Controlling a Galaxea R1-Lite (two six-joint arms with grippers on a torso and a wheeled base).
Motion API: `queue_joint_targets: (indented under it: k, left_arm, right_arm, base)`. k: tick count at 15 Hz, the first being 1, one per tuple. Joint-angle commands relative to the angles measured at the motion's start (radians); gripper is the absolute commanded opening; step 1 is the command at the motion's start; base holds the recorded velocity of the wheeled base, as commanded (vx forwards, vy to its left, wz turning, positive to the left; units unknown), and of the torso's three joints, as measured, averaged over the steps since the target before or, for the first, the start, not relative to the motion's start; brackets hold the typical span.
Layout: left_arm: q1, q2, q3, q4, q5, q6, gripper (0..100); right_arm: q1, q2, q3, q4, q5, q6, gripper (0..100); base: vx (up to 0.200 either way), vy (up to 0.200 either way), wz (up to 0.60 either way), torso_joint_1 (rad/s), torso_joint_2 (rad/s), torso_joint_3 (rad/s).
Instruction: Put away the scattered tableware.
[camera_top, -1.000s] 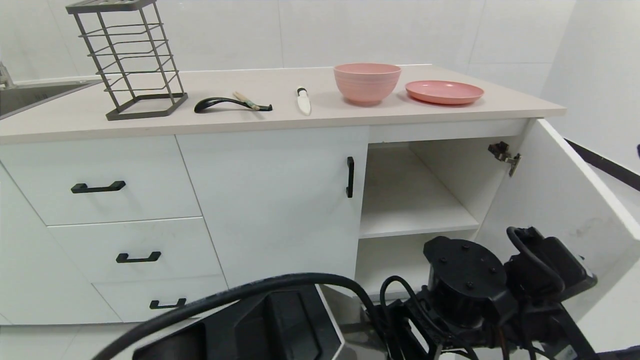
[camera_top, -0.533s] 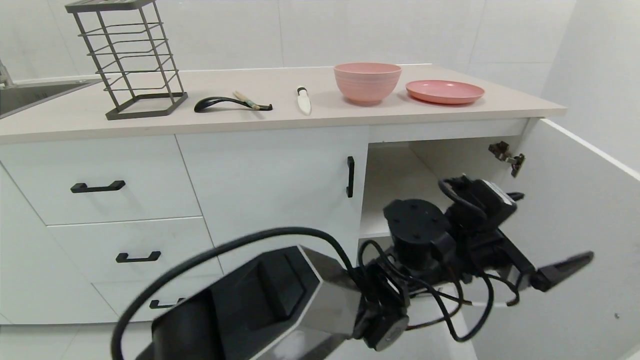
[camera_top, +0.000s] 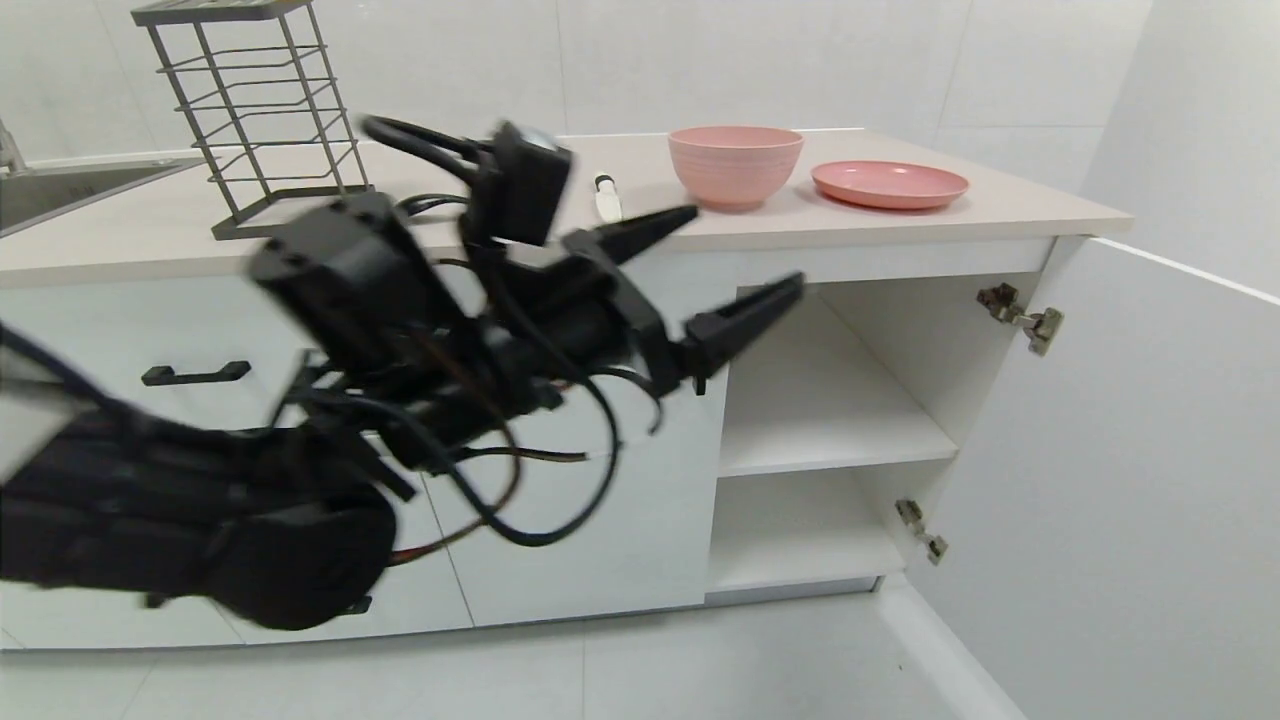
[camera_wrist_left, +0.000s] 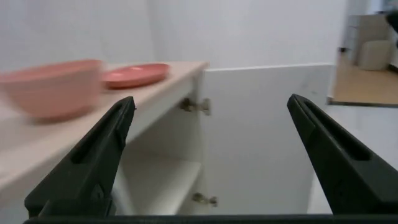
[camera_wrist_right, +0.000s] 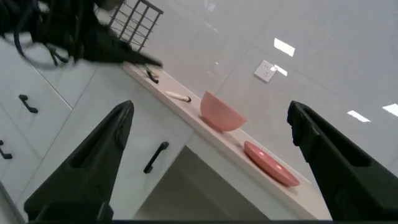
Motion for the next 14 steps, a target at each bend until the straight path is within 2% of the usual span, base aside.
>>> queue_joint_targets:
  k: [1, 3, 5, 6, 8, 9, 11, 13, 14]
  left_arm:
    - [0.244, -0.547, 0.384, -0.002, 0.002, 0.003, 100]
    - [0.359, -0.683, 0.498, -0.002, 0.002, 0.006, 100]
    - [0.498, -0.783, 0.573, -0.005, 0.002, 0.003, 100]
    - [0.564, -0.827, 0.585, -0.001, 0.004, -0.006, 100]
    - [0.710, -0.919, 0.670, -0.002, 0.002, -0.018, 100]
    - [0.742, -0.967, 0.720, -0.002, 0.002, -0.018, 100]
    - [0.742, -1.064, 0.812, -0.001, -0.001, -0.018, 100]
    - [0.742, -1.127, 0.869, -0.002, -0.002, -0.017, 100]
    - [0.742, -1.234, 0.895, 0.031, -0.004, -0.017, 100]
  right_arm:
    - [0.006, -0.046, 0.049, 0.003, 0.001, -0.001, 100]
    - [0.001, -0.085, 0.076, 0.009, 0.001, 0.001, 100]
    - [-0.005, -0.181, 0.095, 0.099, -0.004, 0.001, 100]
    - [-0.011, -0.261, 0.113, 0.196, -0.001, -0.001, 100]
    - [-0.016, -0.441, 0.111, 0.432, -0.004, -0.001, 100]
    - [-0.014, -0.531, 0.110, 0.552, -0.003, -0.001, 100]
    - [-0.014, -0.721, 0.064, 0.837, -0.004, -0.001, 100]
    - [-0.009, -0.810, 0.035, 0.981, -0.006, 0.001, 100]
    - [-0.008, -0.861, 0.042, 1.031, -0.009, -0.002, 100]
  base:
    - [0.000, 0.000, 0.00, 0.000, 0.00, 0.000]
    - [0.000, 0.000, 0.00, 0.000, 0.00, 0.000]
    - [0.000, 0.000, 0.00, 0.000, 0.00, 0.000]
    - [0.000, 0.000, 0.00, 0.000, 0.00, 0.000]
    - [0.000, 0.000, 0.00, 0.000, 0.00, 0.000]
    - [0.000, 0.000, 0.00, 0.000, 0.00, 0.000]
    - [0.000, 0.000, 0.00, 0.000, 0.00, 0.000]
    - [0.000, 0.000, 0.00, 0.000, 0.00, 0.000]
    - [0.000, 0.000, 0.00, 0.000, 0.00, 0.000]
